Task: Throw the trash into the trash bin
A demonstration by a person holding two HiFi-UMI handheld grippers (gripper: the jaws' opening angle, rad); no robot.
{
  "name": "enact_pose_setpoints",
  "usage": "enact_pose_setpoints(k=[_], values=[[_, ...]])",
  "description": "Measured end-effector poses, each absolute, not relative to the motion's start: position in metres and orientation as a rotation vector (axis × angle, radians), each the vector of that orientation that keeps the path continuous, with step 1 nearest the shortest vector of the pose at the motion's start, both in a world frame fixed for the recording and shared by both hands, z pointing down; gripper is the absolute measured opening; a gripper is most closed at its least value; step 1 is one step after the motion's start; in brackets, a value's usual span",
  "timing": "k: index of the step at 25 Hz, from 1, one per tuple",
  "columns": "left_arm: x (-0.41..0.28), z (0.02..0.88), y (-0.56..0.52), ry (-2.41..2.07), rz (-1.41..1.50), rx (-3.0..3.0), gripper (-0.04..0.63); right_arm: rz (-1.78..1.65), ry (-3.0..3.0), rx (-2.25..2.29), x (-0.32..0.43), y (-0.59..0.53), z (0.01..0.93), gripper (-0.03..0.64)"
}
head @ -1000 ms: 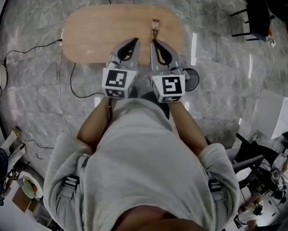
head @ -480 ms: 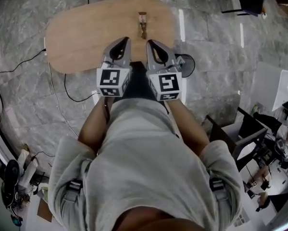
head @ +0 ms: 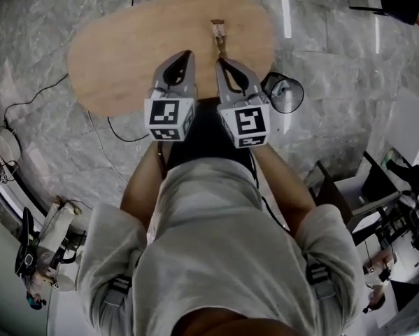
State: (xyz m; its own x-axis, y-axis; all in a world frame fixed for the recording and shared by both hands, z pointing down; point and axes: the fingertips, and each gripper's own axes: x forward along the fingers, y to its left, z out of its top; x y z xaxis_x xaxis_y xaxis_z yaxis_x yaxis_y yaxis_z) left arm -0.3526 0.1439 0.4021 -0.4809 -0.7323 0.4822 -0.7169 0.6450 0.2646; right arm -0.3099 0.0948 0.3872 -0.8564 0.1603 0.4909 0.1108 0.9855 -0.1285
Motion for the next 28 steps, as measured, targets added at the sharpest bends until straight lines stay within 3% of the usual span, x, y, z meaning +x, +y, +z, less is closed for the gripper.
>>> enact_pose_setpoints(k=[17,28], values=[[-0.343,0.605,0.128,-2.031,-0.015,1.164,0.017,0.19,-2.379,-0.133,-0.317,0.08,0.606,0.008],[-0.358,0.679,0.126,-1.973,0.027,1.095,0.017,0.179,-2.257,-0.083,-0.338,0.063,0.663,0.008]])
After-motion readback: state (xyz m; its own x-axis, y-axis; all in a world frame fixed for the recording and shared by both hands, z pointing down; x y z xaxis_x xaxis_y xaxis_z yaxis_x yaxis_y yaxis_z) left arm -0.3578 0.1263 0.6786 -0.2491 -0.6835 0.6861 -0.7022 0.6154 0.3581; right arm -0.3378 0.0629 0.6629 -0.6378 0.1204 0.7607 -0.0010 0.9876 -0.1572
